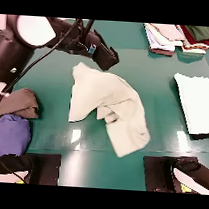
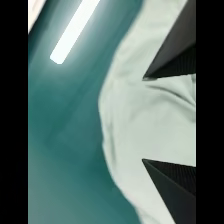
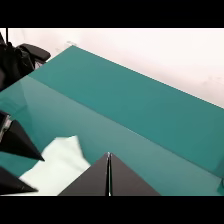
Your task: Fold the shirts.
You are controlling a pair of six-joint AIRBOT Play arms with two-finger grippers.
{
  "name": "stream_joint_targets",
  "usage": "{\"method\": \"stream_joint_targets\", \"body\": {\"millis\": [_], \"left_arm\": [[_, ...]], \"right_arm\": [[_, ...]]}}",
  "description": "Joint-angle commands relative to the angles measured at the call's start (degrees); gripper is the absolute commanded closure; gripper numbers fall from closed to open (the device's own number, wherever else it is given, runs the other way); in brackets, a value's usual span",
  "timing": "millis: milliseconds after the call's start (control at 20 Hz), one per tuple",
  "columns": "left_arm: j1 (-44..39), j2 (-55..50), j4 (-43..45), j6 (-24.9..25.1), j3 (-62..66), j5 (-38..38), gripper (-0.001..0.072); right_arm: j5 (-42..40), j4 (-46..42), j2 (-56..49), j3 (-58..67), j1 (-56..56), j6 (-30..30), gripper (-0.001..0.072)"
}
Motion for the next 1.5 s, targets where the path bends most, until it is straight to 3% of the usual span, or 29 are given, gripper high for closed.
{"method": "stream_joint_targets", "body": {"millis": [0, 150, 400, 750, 1200, 1250, 1350, 1450], "left_arm": [[9.4, -2.0, 1.1, -5.7, -1.1, -1.8, 0.0129], [22.6, -2.5, -0.6, -11.0, -9.2, 0.1, 0.0129], [33.5, -7.3, -7.8, -11.6, -23.9, 5.0, 0.0129], [33.3, -17.7, -14.1, -8.6, -24.4, 10.3, 0.0129], [27.9, -20.9, -17.5, -7.2, -24.2, 13.2, 0.0146], [27.9, -20.9, -18.0, -7.2, -23.8, 13.2, 0.0276], [27.9, -20.9, -18.0, -7.1, -21.6, 12.4, 0.0644], [28.4, -20.8, -17.4, -6.6, -16.9, 9.9, 0.0685]], "right_arm": [[1.0, -0.1, 0.0, 0.3, 0.0, 0.0, 0.0697], [1.0, -0.1, -0.1, 0.3, 0.0, 0.0, 0.0697], [1.1, 0.0, -1.6, 0.3, 0.0, 0.0, 0.0697], [1.1, 0.0, -2.6, 0.1, 0.0, 0.0, 0.0697], [1.7, 0.1, -2.6, 0.1, 0.0, 0.7, 0.0697], [2.4, 0.0, -2.6, 0.1, 0.0, 0.7, 0.0697], [5.5, -0.4, -2.7, 0.1, 0.0, 0.8, 0.0697], [9.9, -4.7, -2.6, -0.7, 0.0, 2.8, 0.0697]]}}
